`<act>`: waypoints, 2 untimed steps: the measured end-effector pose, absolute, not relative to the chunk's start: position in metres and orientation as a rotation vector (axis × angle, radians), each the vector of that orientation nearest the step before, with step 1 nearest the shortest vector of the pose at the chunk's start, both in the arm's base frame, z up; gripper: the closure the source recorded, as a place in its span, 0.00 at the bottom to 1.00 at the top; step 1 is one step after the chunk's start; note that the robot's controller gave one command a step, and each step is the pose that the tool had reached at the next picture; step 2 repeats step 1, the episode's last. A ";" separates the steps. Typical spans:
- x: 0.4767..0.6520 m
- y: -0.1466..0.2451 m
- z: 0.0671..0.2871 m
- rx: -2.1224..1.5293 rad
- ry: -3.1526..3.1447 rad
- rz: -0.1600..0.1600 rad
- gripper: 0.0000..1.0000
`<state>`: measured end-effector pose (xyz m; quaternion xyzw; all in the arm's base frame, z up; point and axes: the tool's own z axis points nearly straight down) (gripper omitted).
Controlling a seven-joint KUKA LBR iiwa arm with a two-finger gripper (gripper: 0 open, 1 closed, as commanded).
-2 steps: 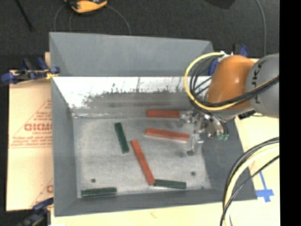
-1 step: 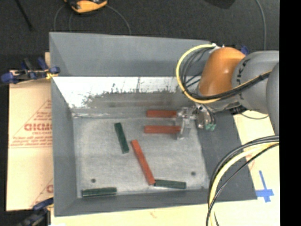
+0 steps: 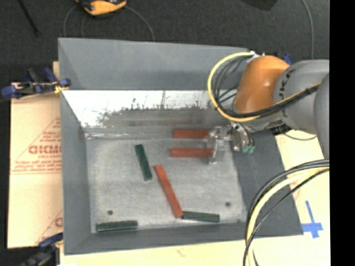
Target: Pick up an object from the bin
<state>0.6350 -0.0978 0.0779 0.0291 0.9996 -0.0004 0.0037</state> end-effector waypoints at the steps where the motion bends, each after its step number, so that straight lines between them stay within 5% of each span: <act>1: 0.620 -0.103 0.227 0.082 3.134 -0.004 1.00; 2: 0.620 -0.103 0.227 0.082 3.134 -0.004 1.00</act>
Offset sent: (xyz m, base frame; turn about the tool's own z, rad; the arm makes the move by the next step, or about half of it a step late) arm 0.0000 0.0000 0.0000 0.0000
